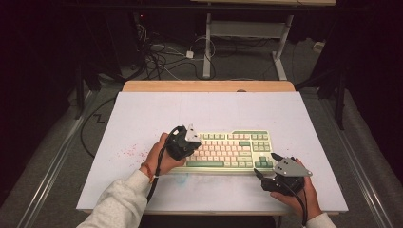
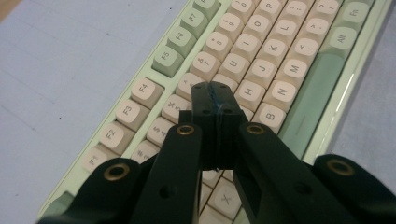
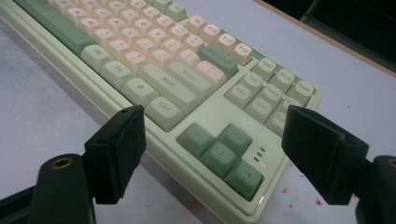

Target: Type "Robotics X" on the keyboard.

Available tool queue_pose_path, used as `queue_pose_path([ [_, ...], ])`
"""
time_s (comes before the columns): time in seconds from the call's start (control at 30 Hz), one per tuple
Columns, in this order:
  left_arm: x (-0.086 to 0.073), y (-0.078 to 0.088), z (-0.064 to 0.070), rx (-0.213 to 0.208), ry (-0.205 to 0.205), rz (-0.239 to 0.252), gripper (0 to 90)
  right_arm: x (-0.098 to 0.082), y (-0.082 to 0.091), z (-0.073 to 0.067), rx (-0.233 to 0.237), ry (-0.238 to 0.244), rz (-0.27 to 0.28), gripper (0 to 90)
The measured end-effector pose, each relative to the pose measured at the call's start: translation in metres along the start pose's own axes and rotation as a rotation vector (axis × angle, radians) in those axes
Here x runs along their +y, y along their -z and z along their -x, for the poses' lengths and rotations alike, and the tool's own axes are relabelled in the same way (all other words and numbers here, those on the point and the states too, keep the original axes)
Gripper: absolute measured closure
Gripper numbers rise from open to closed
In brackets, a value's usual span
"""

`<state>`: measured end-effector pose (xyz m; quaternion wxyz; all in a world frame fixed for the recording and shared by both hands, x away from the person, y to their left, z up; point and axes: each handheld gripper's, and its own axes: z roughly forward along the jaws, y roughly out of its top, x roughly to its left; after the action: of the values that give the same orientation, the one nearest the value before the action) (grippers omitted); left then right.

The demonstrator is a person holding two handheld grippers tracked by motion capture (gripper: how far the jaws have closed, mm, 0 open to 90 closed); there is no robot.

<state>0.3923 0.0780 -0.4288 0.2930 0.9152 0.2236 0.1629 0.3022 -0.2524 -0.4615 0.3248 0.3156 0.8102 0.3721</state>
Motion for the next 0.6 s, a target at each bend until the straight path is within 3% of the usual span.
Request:
queue_pose_path([
  [0.13, 0.005, -0.011, 0.0, 0.008, -0.014, -0.029, 87.7, 0.0, 0.0, 0.0, 0.002, 0.004, -0.002, 22.1],
  [0.27, 0.006, -0.018, -0.003, 0.005, -0.002, -0.038, 87.6, 0.0, -0.001, -0.001, 0.005, 0.006, -0.005, 22.1],
  [0.6, 0.01, -0.027, -0.002, 0.003, -0.029, -0.054, 87.4, 0.0, -0.003, -0.002, 0.011, 0.012, -0.014, 22.3],
])
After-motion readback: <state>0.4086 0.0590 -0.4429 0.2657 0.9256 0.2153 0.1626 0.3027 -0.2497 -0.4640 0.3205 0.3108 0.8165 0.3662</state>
